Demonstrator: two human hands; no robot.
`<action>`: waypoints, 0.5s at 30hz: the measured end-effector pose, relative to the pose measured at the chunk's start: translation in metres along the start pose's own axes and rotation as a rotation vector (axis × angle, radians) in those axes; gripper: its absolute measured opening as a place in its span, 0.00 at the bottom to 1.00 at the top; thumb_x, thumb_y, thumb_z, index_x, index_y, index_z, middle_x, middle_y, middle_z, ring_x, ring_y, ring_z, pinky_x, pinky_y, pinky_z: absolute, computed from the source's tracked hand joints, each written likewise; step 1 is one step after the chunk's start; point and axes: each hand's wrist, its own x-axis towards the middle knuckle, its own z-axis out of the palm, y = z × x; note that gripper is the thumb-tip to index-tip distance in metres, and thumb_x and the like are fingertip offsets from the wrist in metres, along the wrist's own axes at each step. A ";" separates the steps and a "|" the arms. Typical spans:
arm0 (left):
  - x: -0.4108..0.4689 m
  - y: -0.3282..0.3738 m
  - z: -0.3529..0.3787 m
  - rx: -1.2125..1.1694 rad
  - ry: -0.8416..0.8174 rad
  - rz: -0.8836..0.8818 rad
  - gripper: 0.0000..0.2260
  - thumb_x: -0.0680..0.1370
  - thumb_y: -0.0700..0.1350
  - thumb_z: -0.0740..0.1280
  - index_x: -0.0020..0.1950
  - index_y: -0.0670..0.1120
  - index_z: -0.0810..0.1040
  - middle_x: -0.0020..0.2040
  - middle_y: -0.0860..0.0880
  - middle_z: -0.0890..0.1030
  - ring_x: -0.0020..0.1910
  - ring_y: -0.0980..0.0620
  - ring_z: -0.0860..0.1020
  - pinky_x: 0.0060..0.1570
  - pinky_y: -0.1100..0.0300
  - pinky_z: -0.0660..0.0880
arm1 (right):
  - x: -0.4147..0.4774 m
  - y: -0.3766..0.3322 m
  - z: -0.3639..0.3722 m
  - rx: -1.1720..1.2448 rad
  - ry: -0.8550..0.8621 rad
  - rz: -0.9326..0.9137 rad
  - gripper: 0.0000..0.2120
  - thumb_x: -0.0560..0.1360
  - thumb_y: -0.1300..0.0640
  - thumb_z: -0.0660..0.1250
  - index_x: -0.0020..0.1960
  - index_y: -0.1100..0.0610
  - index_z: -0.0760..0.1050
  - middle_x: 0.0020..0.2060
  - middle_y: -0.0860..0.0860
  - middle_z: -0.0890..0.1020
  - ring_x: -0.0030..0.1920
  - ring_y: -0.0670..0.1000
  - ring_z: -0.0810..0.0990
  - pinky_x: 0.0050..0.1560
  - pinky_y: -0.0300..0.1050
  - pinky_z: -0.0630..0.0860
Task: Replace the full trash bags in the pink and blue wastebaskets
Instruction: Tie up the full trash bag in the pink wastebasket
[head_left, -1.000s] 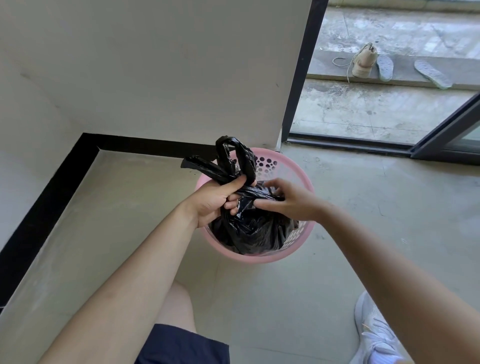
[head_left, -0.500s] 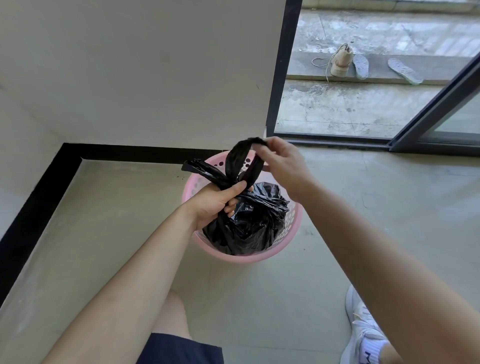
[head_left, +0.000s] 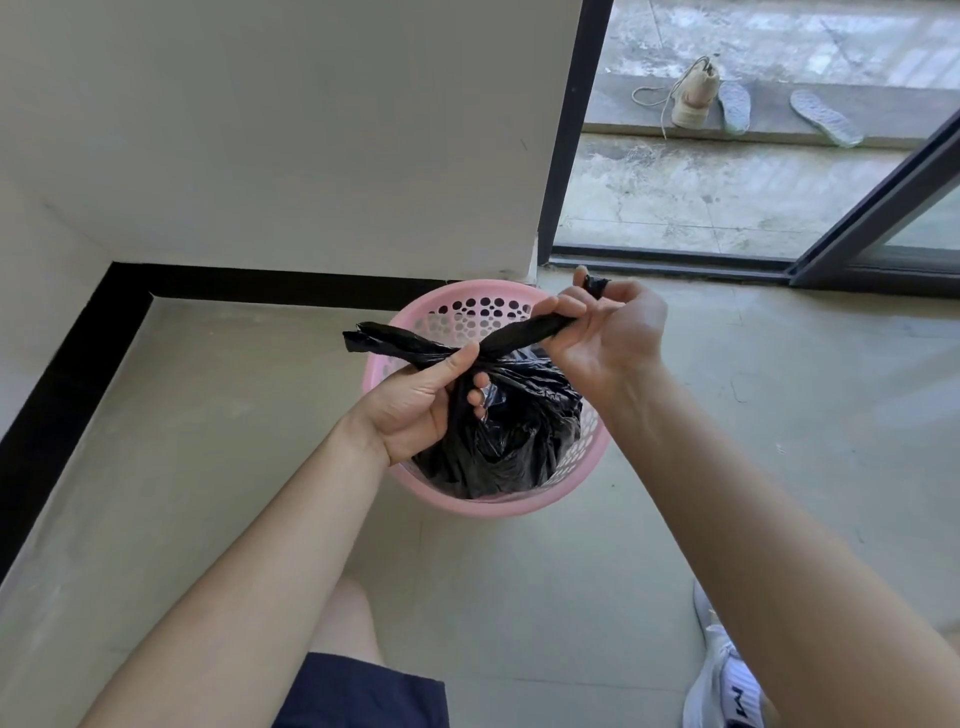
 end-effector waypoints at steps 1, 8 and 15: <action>-0.001 0.001 -0.002 -0.012 0.004 0.005 0.16 0.78 0.50 0.69 0.63 0.44 0.79 0.41 0.49 0.79 0.36 0.54 0.75 0.41 0.59 0.76 | -0.004 0.001 0.000 -0.016 -0.021 0.020 0.12 0.68 0.60 0.54 0.51 0.60 0.67 0.29 0.49 0.60 0.27 0.48 0.62 0.37 0.44 0.70; -0.002 -0.001 0.003 -0.128 0.092 0.075 0.15 0.73 0.46 0.74 0.57 0.42 0.81 0.46 0.45 0.84 0.42 0.52 0.82 0.39 0.61 0.78 | -0.021 0.009 -0.009 -0.116 -0.160 0.194 0.04 0.80 0.60 0.63 0.49 0.61 0.72 0.29 0.48 0.63 0.29 0.47 0.71 0.47 0.50 0.81; -0.003 0.002 -0.007 -0.299 0.198 0.157 0.10 0.72 0.38 0.72 0.48 0.52 0.83 0.45 0.45 0.83 0.41 0.50 0.78 0.37 0.61 0.78 | -0.013 0.031 -0.045 -0.457 0.096 0.273 0.05 0.81 0.64 0.64 0.56 0.64 0.71 0.29 0.52 0.71 0.35 0.50 0.82 0.47 0.52 0.84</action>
